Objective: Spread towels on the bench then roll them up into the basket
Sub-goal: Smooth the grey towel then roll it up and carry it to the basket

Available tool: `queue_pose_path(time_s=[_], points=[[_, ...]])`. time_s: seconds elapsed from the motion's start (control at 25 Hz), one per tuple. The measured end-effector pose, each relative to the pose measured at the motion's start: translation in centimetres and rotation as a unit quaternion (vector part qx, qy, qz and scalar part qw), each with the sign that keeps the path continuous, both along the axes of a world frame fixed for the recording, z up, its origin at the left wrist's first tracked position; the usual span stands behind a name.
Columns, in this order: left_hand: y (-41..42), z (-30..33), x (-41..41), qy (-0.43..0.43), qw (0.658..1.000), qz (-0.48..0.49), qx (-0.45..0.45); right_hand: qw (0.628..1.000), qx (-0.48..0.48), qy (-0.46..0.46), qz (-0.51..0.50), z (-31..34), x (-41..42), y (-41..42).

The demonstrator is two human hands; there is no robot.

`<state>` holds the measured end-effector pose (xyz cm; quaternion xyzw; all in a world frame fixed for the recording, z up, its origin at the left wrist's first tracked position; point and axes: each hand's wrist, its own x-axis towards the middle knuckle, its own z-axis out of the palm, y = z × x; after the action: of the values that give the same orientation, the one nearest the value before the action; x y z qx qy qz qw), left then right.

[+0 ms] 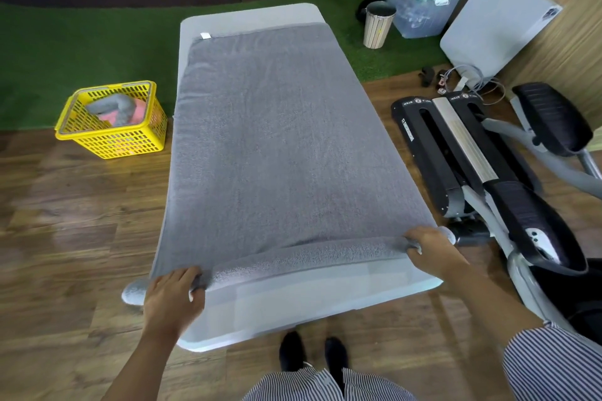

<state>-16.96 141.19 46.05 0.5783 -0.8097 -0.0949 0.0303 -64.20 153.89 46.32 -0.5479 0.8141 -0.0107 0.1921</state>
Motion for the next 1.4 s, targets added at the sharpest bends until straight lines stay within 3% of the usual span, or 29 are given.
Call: queue_pose_path(time_s=[0.12, 0.48, 0.84, 1.0, 1.16, 1.24, 1.4], points=[[-0.6, 0.3, -0.1, -0.002, 1.000, 0.001, -0.003, 0.999, 0.014, 0.016, 0.027, 0.0, -0.2, -0.3], [-0.2, -1.1, -0.3, -0.003, 1.000, -0.007, -0.017, 0.995, -0.104, 0.004, 0.009, -1.8, -0.9, 0.0], [0.3, -0.7, 2.7, -0.016, 0.999, -0.017, -0.027, 0.996, -0.054, -0.068, 0.033, -1.4, -0.4, -0.3], [0.5, -1.3, 2.9, 0.000, 1.000, -0.021, -0.019, 0.997, -0.044, -0.051, 0.033, -1.1, -0.7, 0.2], [0.1, -1.5, 1.2, 0.027, 0.999, -0.042, -0.023, 0.999, 0.031, -0.017, -0.006, 0.0, -1.4, 0.8], [0.2, -1.6, 1.3, 0.035, 0.998, -0.039, -0.021, 1.000, 0.008, -0.022, 0.004, 0.0, -1.2, 1.0], [1.1, -1.7, 1.6, 0.045, 0.996, -0.040, -0.061, 0.991, -0.131, -0.001, 0.031, -1.1, -1.1, 1.8]])
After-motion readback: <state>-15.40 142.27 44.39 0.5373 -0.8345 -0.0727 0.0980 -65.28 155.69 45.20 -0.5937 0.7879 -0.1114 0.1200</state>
